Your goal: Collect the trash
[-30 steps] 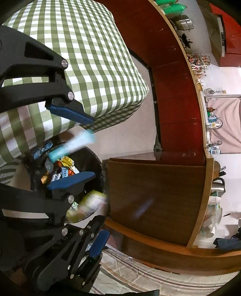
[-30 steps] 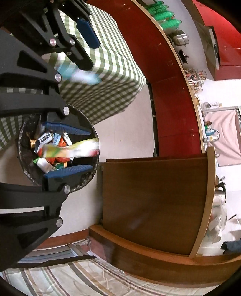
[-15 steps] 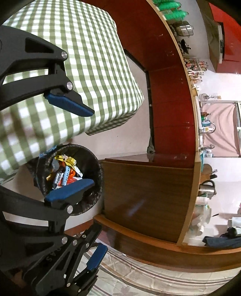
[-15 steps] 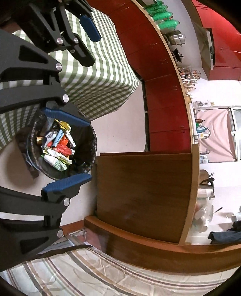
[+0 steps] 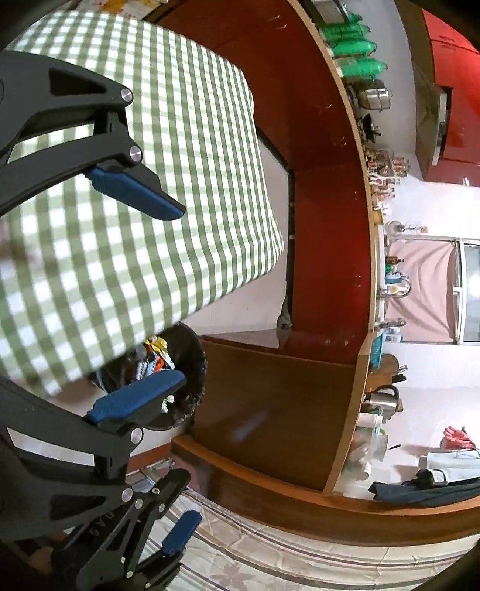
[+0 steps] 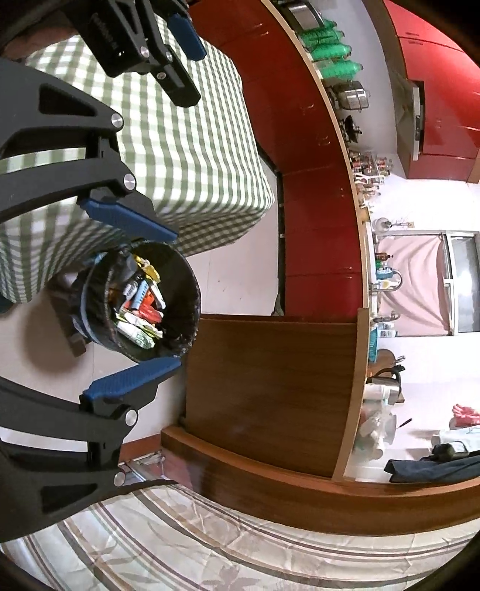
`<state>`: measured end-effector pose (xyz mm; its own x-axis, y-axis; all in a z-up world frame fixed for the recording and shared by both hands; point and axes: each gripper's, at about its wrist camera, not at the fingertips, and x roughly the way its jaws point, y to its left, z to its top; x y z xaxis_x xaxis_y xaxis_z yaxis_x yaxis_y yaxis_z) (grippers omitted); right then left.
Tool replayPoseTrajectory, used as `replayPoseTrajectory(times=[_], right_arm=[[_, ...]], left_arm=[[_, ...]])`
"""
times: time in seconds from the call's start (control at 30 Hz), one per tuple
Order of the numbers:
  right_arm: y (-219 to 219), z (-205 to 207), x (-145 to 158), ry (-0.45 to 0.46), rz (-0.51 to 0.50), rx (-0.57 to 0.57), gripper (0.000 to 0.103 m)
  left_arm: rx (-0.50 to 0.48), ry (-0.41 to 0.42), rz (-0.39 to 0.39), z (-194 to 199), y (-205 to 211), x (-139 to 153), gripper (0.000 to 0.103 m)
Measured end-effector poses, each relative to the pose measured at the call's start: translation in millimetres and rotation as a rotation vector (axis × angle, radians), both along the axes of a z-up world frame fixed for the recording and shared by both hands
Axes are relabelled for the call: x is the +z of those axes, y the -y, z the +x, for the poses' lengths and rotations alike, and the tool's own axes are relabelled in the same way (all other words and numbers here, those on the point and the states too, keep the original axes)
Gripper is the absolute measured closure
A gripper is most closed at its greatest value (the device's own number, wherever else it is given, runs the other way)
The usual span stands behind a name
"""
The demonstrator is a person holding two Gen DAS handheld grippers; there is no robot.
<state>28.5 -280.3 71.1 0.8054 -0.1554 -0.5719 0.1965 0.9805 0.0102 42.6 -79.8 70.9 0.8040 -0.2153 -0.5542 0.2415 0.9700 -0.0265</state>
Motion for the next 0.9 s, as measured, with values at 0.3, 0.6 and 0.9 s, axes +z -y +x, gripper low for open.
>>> replayPoseTrajectory(times=[0.3,0.6,0.9], right_arm=[[-15.8,-36.9,6.9,0.027,-0.024,0.010,0.035],[-26.2,-61.5,6.7,0.044,-0.034,0.011,0.034],[-31.8,-74.0,12.7,0.069,-0.047,0.003,0.034]], left_arm=[[0.026,0.020,0.005,-41.3,-22.0,5.5,0.018],[0.020,0.035,-0.004,-61.6,-27.9,9.7,0.017],[0.023,0.043,-0.008,-68.9,-31.4,11.5,0.017]])
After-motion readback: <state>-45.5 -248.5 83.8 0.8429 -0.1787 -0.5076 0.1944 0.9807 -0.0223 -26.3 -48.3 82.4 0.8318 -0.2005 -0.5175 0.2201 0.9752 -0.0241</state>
